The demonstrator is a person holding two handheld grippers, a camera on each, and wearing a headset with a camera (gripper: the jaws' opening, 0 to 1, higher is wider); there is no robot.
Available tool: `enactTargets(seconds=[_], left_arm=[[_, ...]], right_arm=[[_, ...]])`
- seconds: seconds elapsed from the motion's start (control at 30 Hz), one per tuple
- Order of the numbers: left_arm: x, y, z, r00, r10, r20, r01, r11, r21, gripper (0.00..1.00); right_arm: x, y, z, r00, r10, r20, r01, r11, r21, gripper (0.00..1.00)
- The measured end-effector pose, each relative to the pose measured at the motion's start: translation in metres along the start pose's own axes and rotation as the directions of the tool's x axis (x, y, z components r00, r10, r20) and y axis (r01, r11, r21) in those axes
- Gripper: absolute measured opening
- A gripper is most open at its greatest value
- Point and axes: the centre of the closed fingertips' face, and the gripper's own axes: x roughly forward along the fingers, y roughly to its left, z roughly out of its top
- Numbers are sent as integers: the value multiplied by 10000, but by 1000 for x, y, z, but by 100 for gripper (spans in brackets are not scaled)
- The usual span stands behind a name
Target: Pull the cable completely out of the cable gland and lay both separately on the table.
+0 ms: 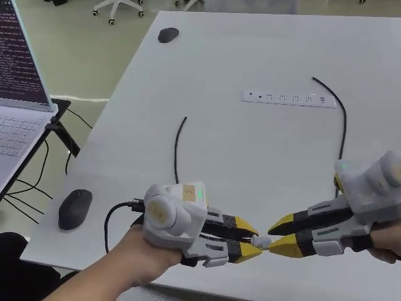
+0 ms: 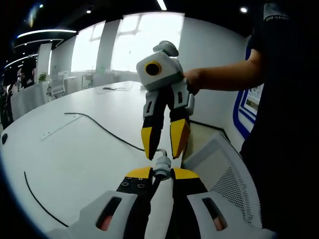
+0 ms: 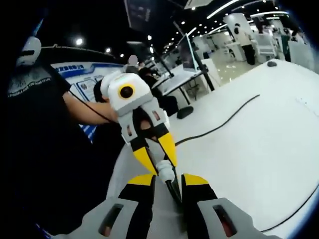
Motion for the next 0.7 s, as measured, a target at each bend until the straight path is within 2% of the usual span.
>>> enactTargets(seconds=[0.03,0.1,0.2,0.37,0.53,0.6,0.7], left_arm=[[0,-1,2,10000,-7,1,7,10000,69,15],[0,-3,6,10000,-54,-1,54,9996,262,15],[-1,-4,11,10000,-39,-11,40,9988,498,15],[-1,-3,11,9999,88,-116,-76,9952,979,14],[-1,-2,10,9999,93,-144,-79,9953,961,14],[-1,-3,11,9999,89,-121,-77,9954,958,14],[-1,-3,11,9999,46,-164,-30,9951,993,14]], right_arm=[[0,1,1,9997,226,136,-228,9996,181,16],[-1,7,0,9957,882,283,-908,9898,1101,16],[-1,6,4,9898,1234,715,-1341,9758,1726,15],[-2,8,6,9836,1546,925,-1700,9666,1919,14],[-2,13,6,9767,1873,1045,-2065,9528,2224,12],[-2,16,6,9717,2083,1118,-2298,9433,2397,9],[-1,16,5,9709,2115,1121,-2329,9427,2387,9]])
